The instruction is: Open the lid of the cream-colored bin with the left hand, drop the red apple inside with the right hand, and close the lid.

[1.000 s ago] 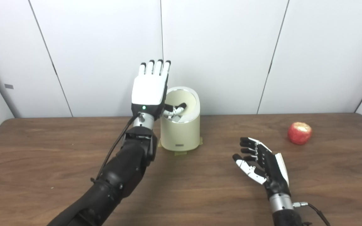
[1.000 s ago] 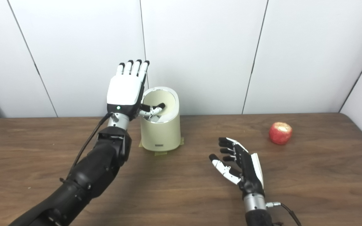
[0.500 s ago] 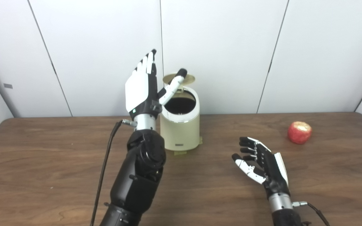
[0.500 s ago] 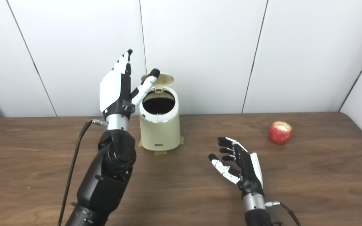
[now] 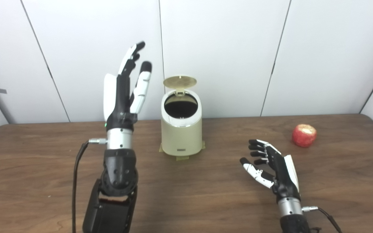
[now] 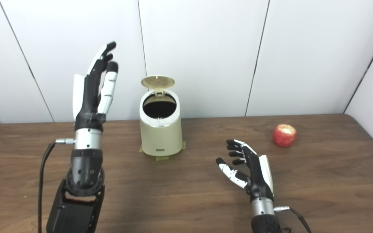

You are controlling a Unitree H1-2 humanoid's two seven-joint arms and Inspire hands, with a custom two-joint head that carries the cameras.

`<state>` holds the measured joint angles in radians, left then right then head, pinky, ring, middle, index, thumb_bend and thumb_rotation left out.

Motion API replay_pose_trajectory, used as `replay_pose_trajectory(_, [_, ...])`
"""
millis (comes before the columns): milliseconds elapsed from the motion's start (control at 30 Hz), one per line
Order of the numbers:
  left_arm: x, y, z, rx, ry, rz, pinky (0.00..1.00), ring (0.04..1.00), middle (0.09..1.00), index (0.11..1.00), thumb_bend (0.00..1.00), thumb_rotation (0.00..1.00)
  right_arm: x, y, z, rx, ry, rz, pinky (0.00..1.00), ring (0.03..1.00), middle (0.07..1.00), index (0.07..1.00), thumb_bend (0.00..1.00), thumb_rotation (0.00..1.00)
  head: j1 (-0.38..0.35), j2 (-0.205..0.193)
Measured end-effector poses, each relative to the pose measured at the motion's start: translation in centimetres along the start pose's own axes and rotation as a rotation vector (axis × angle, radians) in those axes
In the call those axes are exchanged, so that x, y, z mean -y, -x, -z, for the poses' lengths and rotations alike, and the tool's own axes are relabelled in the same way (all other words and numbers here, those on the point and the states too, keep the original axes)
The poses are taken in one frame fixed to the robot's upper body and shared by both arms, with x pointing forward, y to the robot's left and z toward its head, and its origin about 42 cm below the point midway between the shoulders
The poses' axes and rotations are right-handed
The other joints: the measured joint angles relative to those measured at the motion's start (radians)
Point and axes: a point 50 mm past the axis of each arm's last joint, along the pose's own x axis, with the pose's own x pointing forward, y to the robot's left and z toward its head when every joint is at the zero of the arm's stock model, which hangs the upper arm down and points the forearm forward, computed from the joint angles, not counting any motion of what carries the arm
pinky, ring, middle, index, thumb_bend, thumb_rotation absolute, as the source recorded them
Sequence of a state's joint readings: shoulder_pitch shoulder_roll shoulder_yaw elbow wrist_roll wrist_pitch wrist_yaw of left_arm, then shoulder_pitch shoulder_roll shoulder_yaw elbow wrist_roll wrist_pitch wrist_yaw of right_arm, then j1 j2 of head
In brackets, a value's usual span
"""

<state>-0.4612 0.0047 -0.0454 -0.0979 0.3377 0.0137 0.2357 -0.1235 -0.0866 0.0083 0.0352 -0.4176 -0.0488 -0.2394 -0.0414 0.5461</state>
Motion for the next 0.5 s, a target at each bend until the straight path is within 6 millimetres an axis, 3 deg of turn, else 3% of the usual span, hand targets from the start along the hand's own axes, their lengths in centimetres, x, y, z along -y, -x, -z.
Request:
replay_pose_trajectory(33, [-0.5, 0.4, 0.4, -0.008, 0.027, -0.005, 0.7, 0.765, 0.771, 0.759, 0.2, 0.82, 0.5, -0.3, -0.2, 0.032, 0.045, 0.005, 0.49, 0.629, 0.727, 0.726, 0.4, 0.29, 0.0, 0.0])
replay_pose_trajectory(100, [-1.5, 1.2, 0.7, -0.01, 0.085, -0.008, 0.7, 0.764, 0.77, 0.759, 0.2, 0.78, 2.1, -1.6, -1.0, 0.125, 0.152, 0.005, 0.49, 0.631, 0.747, 0.733, 0.49, 0.25, 0.0, -0.002])
replay_pose_trajectory(167, [-2.4, 1.8, 1.4, -0.035, 0.163, 0.017, 0.72, 0.783, 0.792, 0.777, 0.27, 0.72, 4.7, -3.3, -2.7, 0.231, 0.291, -0.011, 0.61, 0.755, 0.828, 0.777, 0.73, 0.35, 0.005, -0.005])
replay_pose_trajectory(267, [-3.6, 2.9, 2.9, -0.087, 0.257, 0.055, 0.72, 0.795, 0.805, 0.783, 0.35, 0.72, 8.7, -6.1, -5.8, 0.303, 0.485, -0.052, 0.66, 0.833, 0.898, 0.815, 0.92, 0.41, -0.008, -0.018])
replay_pose_trajectory(333, [-4.1, 3.3, 4.2, -0.118, 0.296, 0.067, 0.72, 0.801, 0.811, 0.789, 0.38, 0.77, 10.1, -7.4, -7.5, 0.279, 0.574, -0.086, 0.67, 0.866, 0.932, 0.84, 0.98, 0.39, -0.009, -0.02])
replay_pose_trajectory(500, [-5.6, 5.4, 6.2, -0.165, 0.313, 0.064, 0.73, 0.81, 0.822, 0.799, 0.41, 0.81, 10.9, -9.8, -10.9, 0.154, 0.739, -0.232, 0.64, 0.907, 0.968, 0.862, 1.0, 0.34, 0.001, -0.029])
